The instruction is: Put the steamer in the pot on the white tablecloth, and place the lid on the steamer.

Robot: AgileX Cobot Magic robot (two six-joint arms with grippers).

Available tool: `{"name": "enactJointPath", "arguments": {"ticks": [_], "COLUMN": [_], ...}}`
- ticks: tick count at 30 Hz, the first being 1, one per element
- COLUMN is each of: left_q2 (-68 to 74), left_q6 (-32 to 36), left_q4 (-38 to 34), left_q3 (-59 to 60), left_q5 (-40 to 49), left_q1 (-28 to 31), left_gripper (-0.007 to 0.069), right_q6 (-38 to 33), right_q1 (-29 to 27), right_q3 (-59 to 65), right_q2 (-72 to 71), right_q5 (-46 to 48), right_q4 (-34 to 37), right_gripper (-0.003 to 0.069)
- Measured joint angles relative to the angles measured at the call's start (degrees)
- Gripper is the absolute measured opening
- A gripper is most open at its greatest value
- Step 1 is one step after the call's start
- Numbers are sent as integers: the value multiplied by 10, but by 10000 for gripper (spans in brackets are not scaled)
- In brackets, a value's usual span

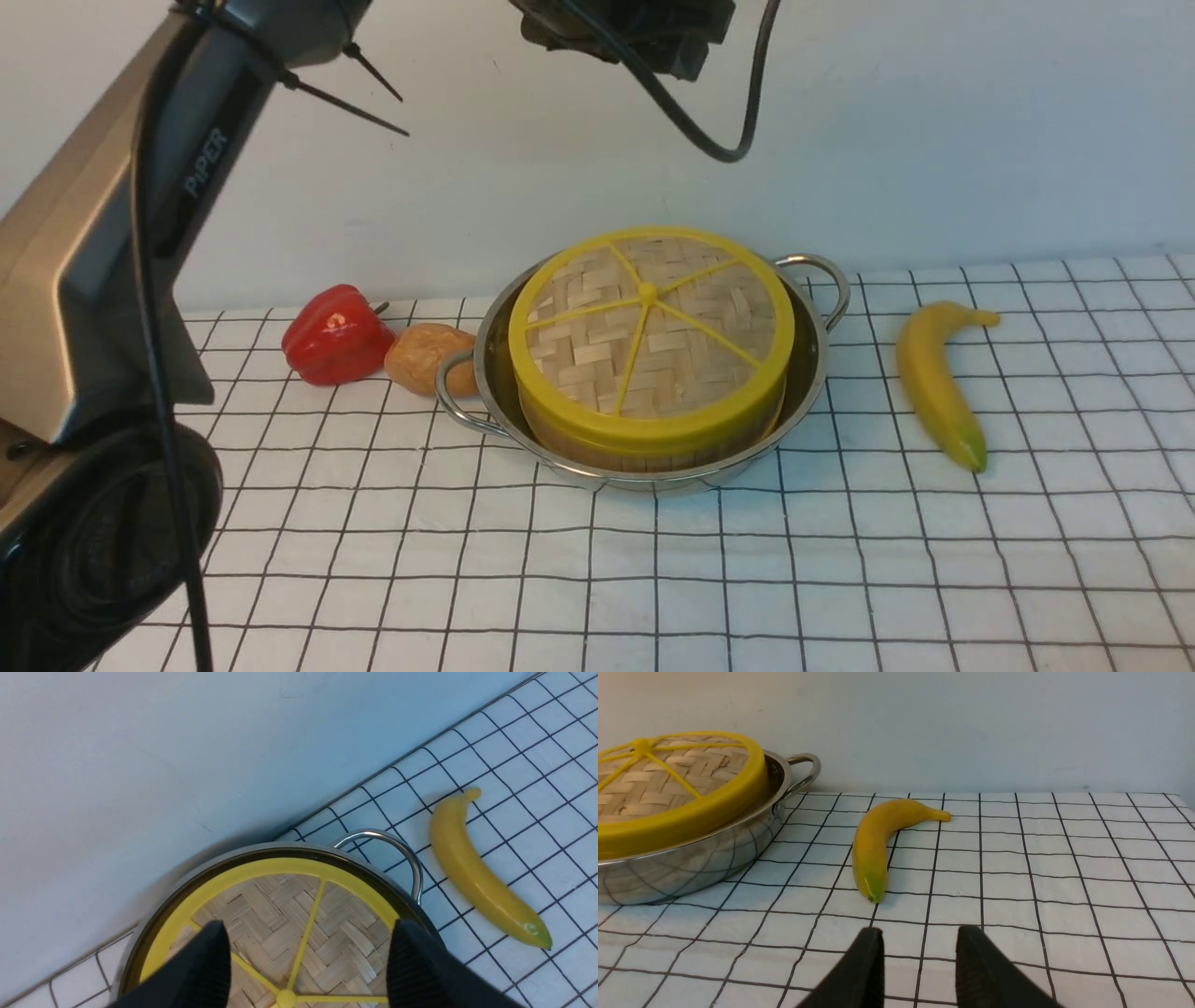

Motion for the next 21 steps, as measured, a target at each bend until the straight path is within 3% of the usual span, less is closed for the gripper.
{"name": "enactJointPath", "arguments": {"ticks": [4, 9, 10, 13, 17, 21], "left_q2": [-2, -89, -175, -268, -518, -658], "left_q6": [-3, -36, -43, -45, -2, 40], "left_q4": [7, 54, 67, 76, 76, 48], "left_q3": [1, 100, 180, 273, 538, 744], "left_q5": [0, 0, -8, -46, -212, -321], "left_q1": [2, 6, 6, 7, 35, 99], "left_gripper": [325, 226, 198, 178, 158, 156], "right_q6": [0, 0, 0, 0, 0, 0], "right_q1": [0, 0, 0, 0, 0, 0], "right_q3": [0, 0, 0, 0, 0, 0], "right_q2": [0, 0, 0, 0, 0, 0], "right_q5": [0, 0, 0, 0, 0, 0], "right_q4": [0, 0, 0, 0, 0, 0], "right_gripper": [242, 242, 242, 242, 242, 242]}}
